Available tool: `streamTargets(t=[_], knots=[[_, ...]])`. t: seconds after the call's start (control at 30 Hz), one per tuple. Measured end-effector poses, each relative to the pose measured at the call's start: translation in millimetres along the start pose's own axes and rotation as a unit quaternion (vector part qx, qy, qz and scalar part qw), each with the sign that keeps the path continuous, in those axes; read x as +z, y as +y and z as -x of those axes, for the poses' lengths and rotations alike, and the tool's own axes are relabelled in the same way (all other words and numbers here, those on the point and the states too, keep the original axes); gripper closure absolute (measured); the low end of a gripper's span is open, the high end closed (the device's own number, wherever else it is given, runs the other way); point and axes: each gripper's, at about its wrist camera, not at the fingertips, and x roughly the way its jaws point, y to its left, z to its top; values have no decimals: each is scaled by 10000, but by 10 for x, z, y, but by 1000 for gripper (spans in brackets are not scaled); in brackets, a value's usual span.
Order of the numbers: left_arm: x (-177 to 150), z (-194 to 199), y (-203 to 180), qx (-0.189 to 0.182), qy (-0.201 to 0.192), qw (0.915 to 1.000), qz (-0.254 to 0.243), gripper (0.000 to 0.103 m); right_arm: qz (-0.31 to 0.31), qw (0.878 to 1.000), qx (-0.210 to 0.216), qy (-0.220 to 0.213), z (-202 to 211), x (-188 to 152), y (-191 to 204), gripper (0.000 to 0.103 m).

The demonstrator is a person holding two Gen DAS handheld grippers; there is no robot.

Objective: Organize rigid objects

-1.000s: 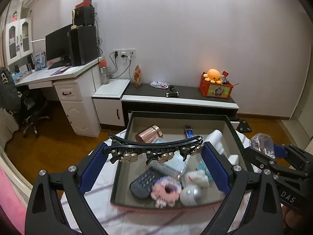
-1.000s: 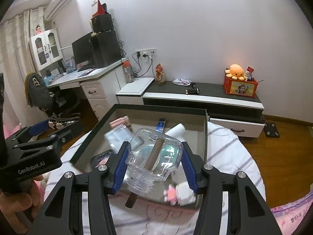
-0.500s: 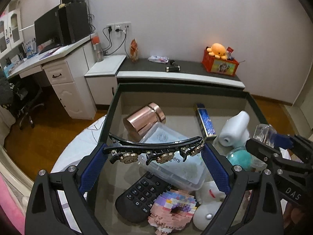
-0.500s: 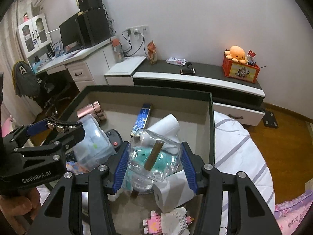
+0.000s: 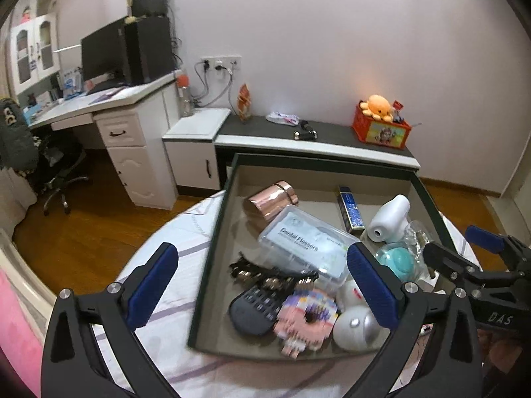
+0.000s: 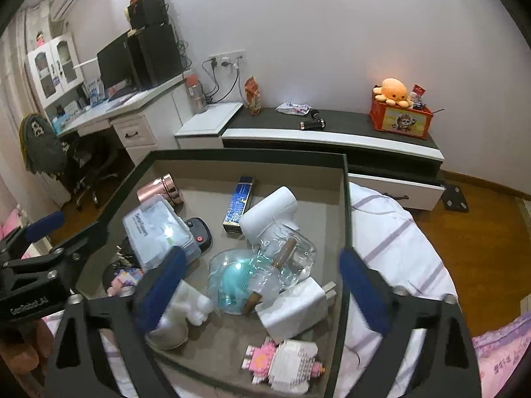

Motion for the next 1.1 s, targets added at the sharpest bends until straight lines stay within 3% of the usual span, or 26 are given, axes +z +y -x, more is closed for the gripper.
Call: streamTargets(t=[0.4,0.8,1.1], knots=[[-319,1019,138,92,-396,9991,155,0,-75,9977,-23,-672,1033,-230,284,0],[-866,2083,18,172,-780,9968,89,0,-8,9902,-49,-1396,2297,-754,472,0],[-1211,2683,-63,322,-1073,9937,33,0,56,9834,-151,-1807,2952,-1175,542,0]])
